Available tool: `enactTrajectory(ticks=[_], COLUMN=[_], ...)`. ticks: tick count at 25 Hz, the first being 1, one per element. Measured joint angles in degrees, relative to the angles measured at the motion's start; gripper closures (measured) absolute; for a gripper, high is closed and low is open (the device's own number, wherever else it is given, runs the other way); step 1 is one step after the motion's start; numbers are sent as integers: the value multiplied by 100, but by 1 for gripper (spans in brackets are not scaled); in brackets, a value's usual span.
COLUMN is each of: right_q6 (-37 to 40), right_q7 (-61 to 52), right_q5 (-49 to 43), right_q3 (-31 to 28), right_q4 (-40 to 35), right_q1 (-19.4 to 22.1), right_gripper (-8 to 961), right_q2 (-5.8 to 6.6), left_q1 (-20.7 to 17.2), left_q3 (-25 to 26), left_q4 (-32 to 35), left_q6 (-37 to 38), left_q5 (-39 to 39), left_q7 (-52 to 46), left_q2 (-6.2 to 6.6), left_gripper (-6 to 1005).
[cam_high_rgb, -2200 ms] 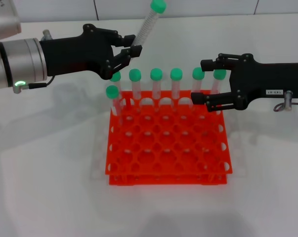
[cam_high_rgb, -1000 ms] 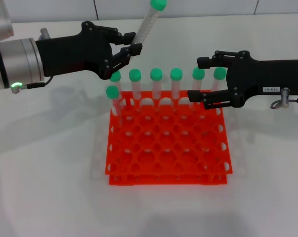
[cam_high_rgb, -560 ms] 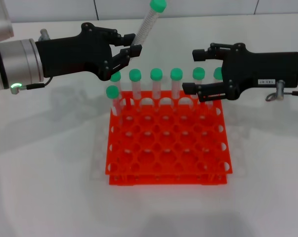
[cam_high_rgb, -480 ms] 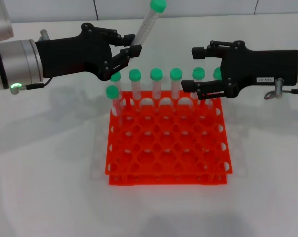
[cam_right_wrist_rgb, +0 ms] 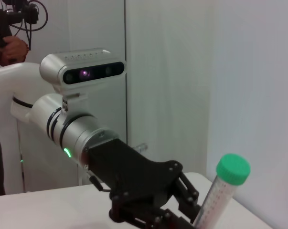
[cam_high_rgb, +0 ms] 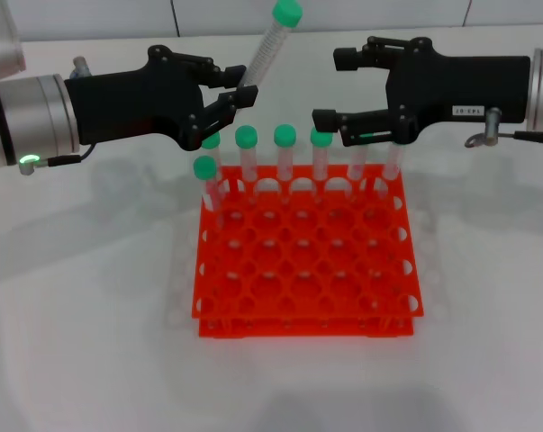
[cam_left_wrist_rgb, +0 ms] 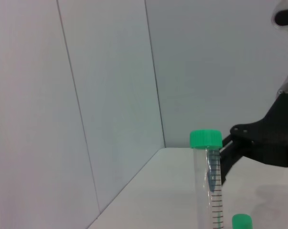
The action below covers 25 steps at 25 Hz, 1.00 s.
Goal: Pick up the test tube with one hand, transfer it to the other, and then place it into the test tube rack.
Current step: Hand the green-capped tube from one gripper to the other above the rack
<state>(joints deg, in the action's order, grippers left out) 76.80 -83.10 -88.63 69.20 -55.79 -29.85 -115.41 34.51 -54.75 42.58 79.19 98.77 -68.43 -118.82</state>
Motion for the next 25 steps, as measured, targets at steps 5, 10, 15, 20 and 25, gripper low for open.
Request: enactTrajectory(ticks=[5, 10, 15, 20, 25], right_q6=[-99, -160, -179, -223, -258], right_q7=[2, 10, 20, 21, 19], right_q5=[215, 264, 280, 413, 425], right_q3=[17, 59, 84, 199, 215], right_q4=[-26, -35, -29, -30, -55], right_q1=[-49, -161, -276, -385, -419], right_gripper=[97, 96, 99, 105, 112], right_q2=[-5, -9, -32, -41, -46], left_q1=[0, 2, 3, 3, 3], left_q3=[0, 0, 0, 0, 0], left_q4=[-9, 7, 10, 12, 14], left_q6=[0, 0, 33, 52, 60], left_q5=[26, 38, 46, 47, 47], left_q7=[7, -1, 2, 13, 10], left_q2=[0, -6, -9, -9, -9], left_gripper=[806, 805, 805, 805, 805])
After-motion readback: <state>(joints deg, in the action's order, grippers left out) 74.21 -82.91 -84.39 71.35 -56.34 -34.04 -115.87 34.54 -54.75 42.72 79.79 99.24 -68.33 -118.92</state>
